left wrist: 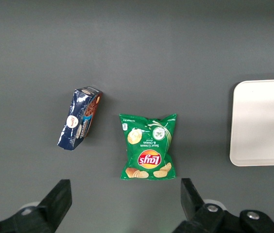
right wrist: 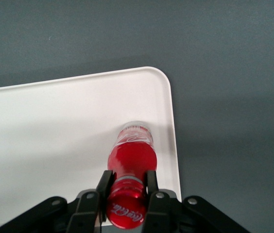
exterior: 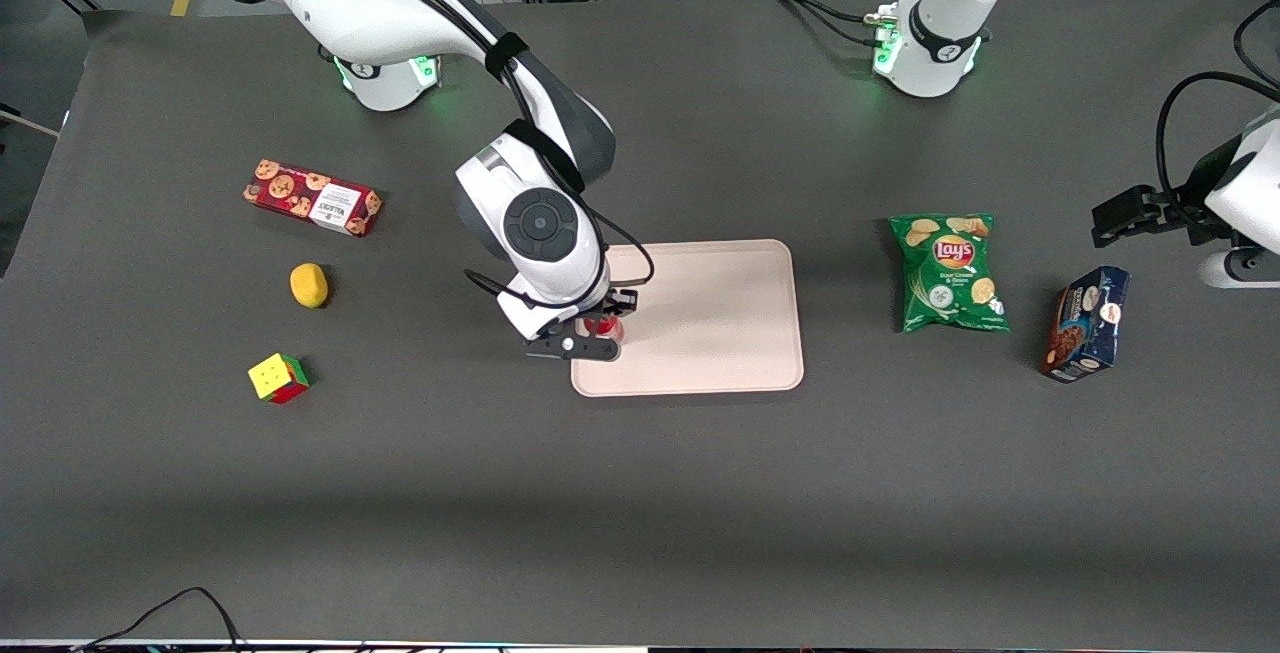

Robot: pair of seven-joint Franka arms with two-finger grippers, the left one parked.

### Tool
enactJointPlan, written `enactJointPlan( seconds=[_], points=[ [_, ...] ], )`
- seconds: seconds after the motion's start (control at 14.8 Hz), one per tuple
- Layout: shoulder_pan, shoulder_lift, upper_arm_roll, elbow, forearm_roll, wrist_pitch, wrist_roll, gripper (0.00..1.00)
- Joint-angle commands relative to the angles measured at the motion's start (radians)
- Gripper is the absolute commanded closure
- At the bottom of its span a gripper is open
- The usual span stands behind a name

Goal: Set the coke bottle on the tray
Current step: 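Open the right gripper to release the bottle upright on the tray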

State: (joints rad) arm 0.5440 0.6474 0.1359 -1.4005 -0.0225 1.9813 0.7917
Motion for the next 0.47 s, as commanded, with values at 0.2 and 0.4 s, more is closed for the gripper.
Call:
enactJointPlan(
  seconds=[0.2, 0.4],
  points=[
    [0.005, 0.003, 0.004, 0.003, -0.022, 0.028, 0.049, 0.36],
    [0.005, 0.003, 0.004, 0.005, -0.022, 0.03, 0.063, 0.0]
  ],
)
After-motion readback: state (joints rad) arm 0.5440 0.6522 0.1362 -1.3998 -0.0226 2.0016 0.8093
